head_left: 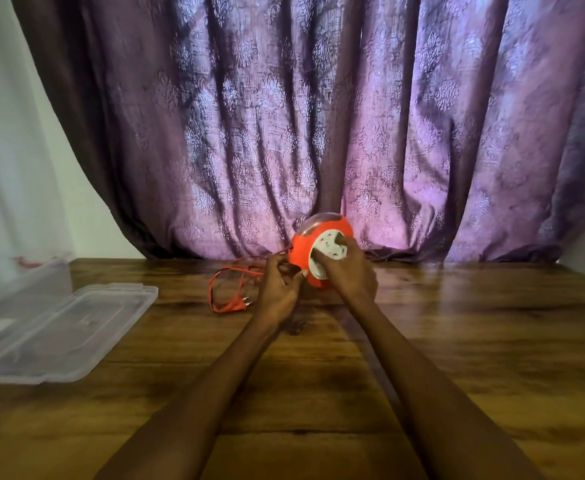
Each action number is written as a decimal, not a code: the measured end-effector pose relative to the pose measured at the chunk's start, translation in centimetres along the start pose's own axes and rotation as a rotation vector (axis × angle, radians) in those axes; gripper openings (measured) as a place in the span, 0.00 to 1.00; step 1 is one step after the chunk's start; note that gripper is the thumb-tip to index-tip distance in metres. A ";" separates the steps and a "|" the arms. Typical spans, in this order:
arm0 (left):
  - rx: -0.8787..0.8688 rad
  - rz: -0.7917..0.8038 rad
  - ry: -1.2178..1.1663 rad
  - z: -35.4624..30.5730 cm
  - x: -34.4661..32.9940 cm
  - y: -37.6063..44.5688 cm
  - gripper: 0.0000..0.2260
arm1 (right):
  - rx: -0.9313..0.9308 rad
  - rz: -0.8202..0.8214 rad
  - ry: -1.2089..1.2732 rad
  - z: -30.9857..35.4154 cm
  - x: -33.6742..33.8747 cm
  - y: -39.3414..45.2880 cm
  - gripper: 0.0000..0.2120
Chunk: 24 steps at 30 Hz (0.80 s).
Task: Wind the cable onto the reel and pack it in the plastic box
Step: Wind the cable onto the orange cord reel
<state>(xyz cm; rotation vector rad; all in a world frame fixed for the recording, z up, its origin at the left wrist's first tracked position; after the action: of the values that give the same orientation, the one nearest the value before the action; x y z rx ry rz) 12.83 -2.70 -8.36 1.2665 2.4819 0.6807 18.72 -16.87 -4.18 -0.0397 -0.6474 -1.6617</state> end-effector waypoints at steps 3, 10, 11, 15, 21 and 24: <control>-0.058 -0.001 0.090 -0.1 0.2 -0.2 0.16 | -0.456 0.165 0.719 -0.4 -1.3 -0.8 0.21; -0.038 -0.109 0.074 -0.3 0.9 -0.4 0.14 | -0.356 0.262 0.640 -0.1 -1.7 -1.0 0.19; -0.018 -0.132 0.036 -0.3 1.1 -0.3 0.13 | -0.274 0.255 0.573 0.0 -1.4 -0.8 0.20; 0.095 -0.175 -0.139 -0.5 2.0 0.4 0.16 | 0.226 0.041 -0.136 0.0 0.8 0.0 0.15; 0.196 -0.113 -0.219 -0.4 2.7 1.2 0.09 | 0.991 0.050 -0.552 1.3 1.6 -0.7 0.25; 0.177 -0.076 -0.186 -0.9 2.9 1.2 0.05 | 1.063 0.105 -0.653 1.5 1.5 -1.3 0.27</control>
<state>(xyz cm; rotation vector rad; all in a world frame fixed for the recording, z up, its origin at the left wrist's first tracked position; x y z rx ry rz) 11.62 0.00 -7.02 1.2257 2.4639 0.3143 16.73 -17.47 -2.84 0.1549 -1.9154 -1.0083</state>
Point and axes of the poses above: each hand's wrist, its own y-axis towards the middle knuckle, its own x-axis out of the back of the hand, z = x × y, the point moved 4 cm from there along y, towards the middle knuckle, and after that the axes turned 3 degrees about -z, right-handed, at the moved point
